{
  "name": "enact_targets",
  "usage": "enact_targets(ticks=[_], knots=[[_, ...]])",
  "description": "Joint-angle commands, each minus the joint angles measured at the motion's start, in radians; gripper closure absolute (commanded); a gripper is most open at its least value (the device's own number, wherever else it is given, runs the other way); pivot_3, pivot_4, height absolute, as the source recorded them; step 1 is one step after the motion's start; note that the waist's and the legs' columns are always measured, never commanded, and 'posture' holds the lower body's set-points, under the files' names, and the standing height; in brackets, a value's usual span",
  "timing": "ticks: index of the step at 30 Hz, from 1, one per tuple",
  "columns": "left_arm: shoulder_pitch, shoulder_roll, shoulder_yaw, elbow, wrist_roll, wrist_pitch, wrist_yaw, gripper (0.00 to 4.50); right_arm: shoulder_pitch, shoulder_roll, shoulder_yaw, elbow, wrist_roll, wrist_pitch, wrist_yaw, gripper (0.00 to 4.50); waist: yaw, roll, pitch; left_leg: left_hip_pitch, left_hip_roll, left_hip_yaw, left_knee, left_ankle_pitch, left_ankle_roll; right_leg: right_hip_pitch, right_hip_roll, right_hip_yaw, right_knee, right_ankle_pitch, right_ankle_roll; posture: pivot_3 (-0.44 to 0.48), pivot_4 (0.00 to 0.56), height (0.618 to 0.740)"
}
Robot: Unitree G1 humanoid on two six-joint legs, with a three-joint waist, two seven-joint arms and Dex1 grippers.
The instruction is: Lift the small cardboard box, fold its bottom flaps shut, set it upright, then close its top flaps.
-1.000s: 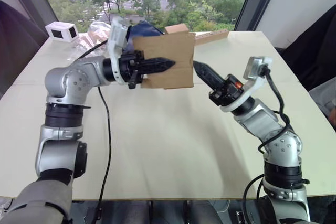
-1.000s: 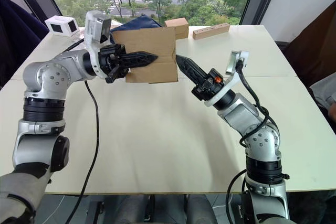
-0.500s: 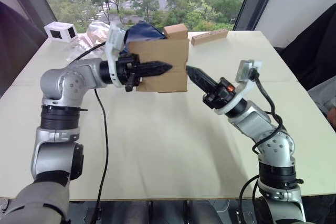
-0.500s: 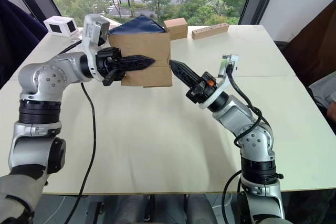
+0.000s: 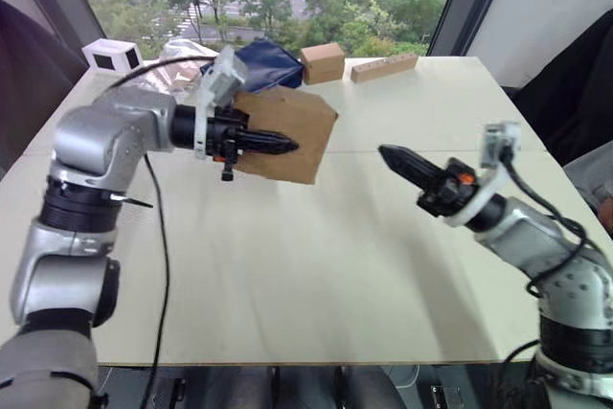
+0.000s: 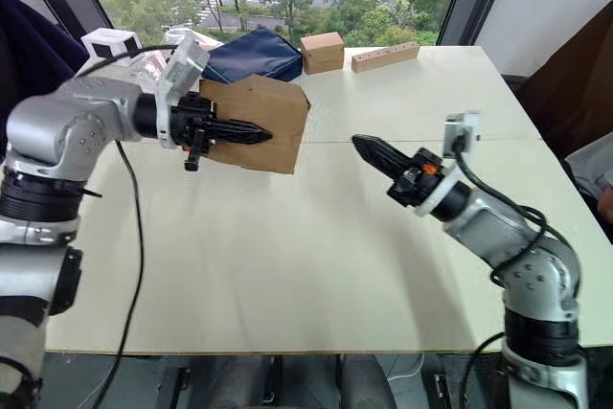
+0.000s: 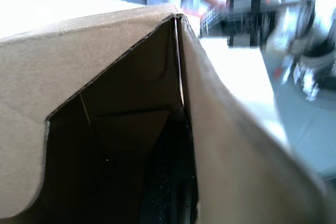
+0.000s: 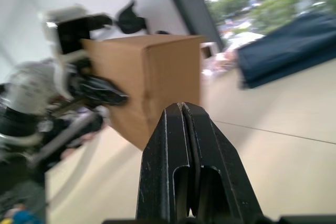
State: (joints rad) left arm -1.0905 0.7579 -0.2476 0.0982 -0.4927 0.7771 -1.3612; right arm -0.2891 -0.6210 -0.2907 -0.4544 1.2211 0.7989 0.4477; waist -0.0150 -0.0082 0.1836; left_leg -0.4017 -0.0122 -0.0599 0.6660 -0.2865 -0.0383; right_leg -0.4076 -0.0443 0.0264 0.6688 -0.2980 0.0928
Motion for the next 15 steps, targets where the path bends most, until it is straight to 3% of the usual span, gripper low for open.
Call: enact_targets(ticks=[1, 4, 7, 15], knots=[[-0.139, 0.081, -0.230, -0.004, 0.254, -0.169, -0.175, 4.50, 0.084, -0.192, -0.004, -0.173, -0.072, 0.065, 0.072, 4.49, 0.002, 0.000, 0.000, -0.001, 0.000, 0.000, 0.000, 0.000, 0.000, 0.000, 0.000, 0.000, 0.000, 0.000, 0.000, 0.000, 0.150, 0.740], [-0.210, 0.061, -0.393, -0.015, 0.417, -0.172, -0.206, 4.50, 0.145, -0.321, 0.048, -0.270, -0.169, 0.081, 0.105, 4.49, 0.003, 0.000, 0.000, -0.002, -0.004, -0.001, 0.000, 0.000, 0.000, 0.000, 0.001, 0.000, -0.002, 0.000, 0.000, 0.000, 0.150, 0.740], [-0.237, 0.048, -0.468, -0.053, 0.442, -0.126, -0.249, 4.50, 0.174, -0.374, 0.110, -0.318, -0.270, 0.067, 0.103, 4.49, -0.001, 0.000, 0.000, -0.002, -0.005, -0.001, 0.001, 0.000, 0.001, 0.001, 0.000, 0.000, -0.002, 0.000, 0.000, 0.000, 0.150, 0.740], [-0.360, -0.005, -0.676, -0.079, 0.424, 0.059, -0.253, 4.50, 0.281, -0.273, 0.147, -0.377, -0.393, 0.021, 0.012, 4.49, 0.001, -0.001, 0.001, -0.004, -0.001, -0.003, 0.002, 0.000, 0.001, -0.001, 0.001, -0.001, -0.001, 0.000, 0.000, 0.000, 0.150, 0.740]])
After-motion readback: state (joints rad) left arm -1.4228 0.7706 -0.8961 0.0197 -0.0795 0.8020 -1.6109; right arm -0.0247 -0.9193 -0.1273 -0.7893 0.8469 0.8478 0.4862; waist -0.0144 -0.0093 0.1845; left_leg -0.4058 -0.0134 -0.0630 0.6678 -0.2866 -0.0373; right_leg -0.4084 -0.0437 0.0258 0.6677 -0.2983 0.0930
